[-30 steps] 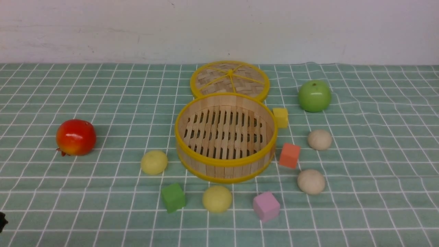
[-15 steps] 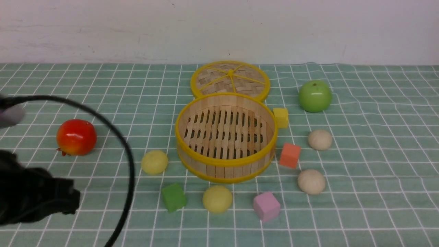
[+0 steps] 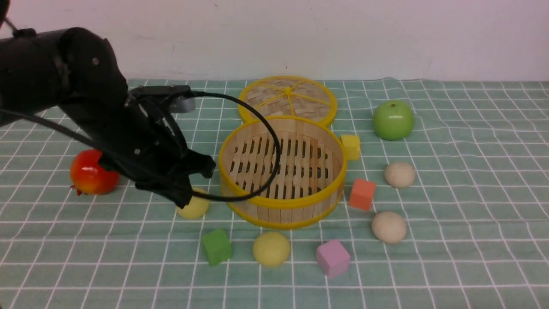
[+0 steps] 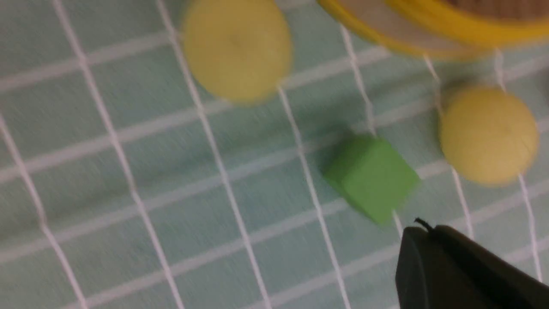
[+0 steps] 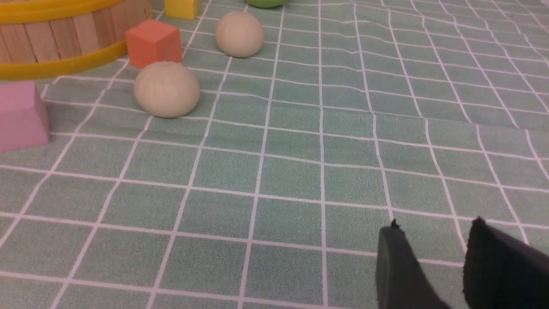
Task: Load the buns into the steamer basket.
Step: Use the left arm to grab a steamed stuffed bun
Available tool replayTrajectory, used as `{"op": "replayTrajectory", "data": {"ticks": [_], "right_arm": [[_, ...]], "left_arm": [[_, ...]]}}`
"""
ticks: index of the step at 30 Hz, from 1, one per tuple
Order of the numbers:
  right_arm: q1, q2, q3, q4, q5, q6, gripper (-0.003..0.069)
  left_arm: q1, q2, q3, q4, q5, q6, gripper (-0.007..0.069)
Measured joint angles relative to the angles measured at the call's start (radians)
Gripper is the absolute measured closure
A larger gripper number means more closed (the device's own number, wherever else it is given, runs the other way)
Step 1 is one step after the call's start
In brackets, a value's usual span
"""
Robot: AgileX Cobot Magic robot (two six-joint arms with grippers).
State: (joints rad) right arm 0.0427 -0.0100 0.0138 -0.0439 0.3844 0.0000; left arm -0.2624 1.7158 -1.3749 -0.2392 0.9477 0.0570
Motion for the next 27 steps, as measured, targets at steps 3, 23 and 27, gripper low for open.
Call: {"op": "replayTrajectory", "data": {"ticks": [3, 23, 27], "right_arm": [[0.000, 0.000, 0.000, 0.000, 0.000, 0.000, 0.0419], [0.000, 0.000, 0.000, 0.000, 0.000, 0.000, 0.0419], [0.000, 0.000, 0.000, 0.000, 0.000, 0.000, 0.0419]], "left_arm": [[0.035, 0.069, -0.062, -0.009, -0.002, 0.001, 0.0638], [0.059, 0.277, -0.100, 0.010, -0.229, 0.009, 0.0326], [0.059, 0.312, -0.100, 0.012, -0.243, 0.010, 0.0335]]}}
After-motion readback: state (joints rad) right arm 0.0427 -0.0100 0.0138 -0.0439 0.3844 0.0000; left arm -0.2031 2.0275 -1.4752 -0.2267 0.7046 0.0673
